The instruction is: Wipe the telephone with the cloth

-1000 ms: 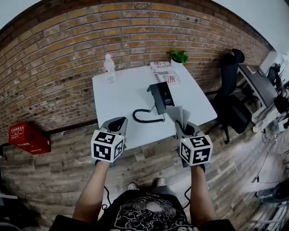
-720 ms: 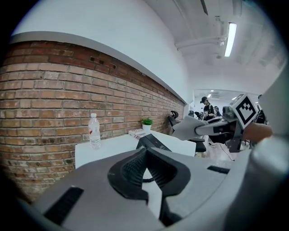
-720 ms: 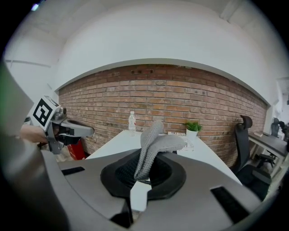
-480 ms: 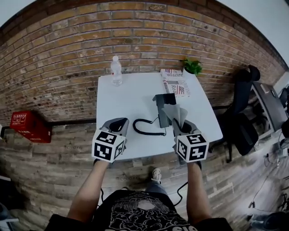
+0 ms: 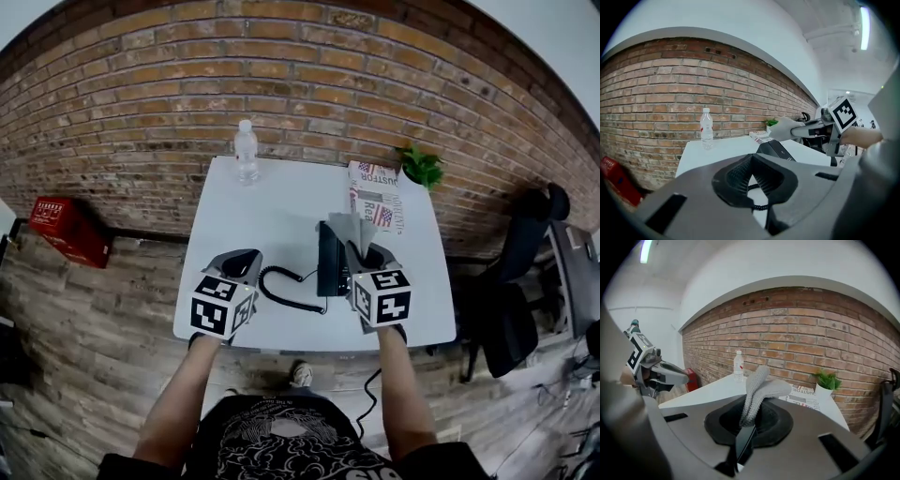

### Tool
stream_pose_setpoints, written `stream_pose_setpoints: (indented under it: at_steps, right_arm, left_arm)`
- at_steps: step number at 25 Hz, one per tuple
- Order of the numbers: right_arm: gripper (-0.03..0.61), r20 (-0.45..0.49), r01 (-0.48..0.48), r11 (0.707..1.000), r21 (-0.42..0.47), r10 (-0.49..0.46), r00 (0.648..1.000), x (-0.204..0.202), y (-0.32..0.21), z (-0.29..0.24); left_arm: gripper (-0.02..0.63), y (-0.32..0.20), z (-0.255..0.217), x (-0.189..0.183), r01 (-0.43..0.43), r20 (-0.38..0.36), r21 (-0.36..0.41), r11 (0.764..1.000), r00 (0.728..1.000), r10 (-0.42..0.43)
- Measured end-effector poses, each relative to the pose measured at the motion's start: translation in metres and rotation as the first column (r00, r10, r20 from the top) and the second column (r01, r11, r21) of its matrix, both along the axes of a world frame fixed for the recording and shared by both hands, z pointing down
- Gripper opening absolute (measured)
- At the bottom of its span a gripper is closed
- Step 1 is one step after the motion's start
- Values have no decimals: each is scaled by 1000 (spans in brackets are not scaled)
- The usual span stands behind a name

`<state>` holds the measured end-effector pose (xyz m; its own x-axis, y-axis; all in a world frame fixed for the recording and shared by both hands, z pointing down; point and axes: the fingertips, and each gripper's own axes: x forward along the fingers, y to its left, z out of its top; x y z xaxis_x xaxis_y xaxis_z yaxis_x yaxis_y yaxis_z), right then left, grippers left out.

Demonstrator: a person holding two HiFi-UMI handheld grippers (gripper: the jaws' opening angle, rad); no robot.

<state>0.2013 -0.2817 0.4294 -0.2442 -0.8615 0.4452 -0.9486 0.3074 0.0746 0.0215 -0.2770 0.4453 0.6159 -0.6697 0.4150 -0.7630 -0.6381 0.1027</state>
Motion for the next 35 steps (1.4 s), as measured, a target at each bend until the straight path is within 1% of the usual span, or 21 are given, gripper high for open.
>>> stream_pose_setpoints:
  at_steps: [3, 8, 11, 16, 23, 31, 35]
  right_arm:
    - [11, -3, 28, 1000, -12, -28, 1000, 8, -19, 9]
    - [11, -29, 64, 998, -20, -64, 998, 13, -47, 22]
    - [11, -58, 84, 995, -49, -87, 994, 11, -59, 39]
    - [11, -52, 115, 988, -99, -120, 991, -1, -61, 63]
    - [11, -27, 119, 982, -144, -124, 992, -9, -56, 80]
    - [11, -10, 86, 980, -181, -89, 996, -10, -40, 94]
    - [11, -9, 70, 979, -192, -73, 997, -9, -31, 99]
  left_arm:
    - [5, -4, 7, 4, 43, -1, -15, 999, 999, -43]
    - [5, -7, 17, 5, 84, -2, -45, 995, 996, -84]
    - [5, -4, 23, 2, 90, 20, -57, 994, 996, -89]
    - [5, 2, 24, -4, 108, 2, -70, 992, 994, -108]
    - [5, 5, 25, -6, 100, -5, -70, 993, 995, -100]
    - [5, 9, 32, -4, 63, -21, -95, 993, 998, -65]
    - [5, 10, 33, -3, 50, -17, -93, 994, 999, -52]
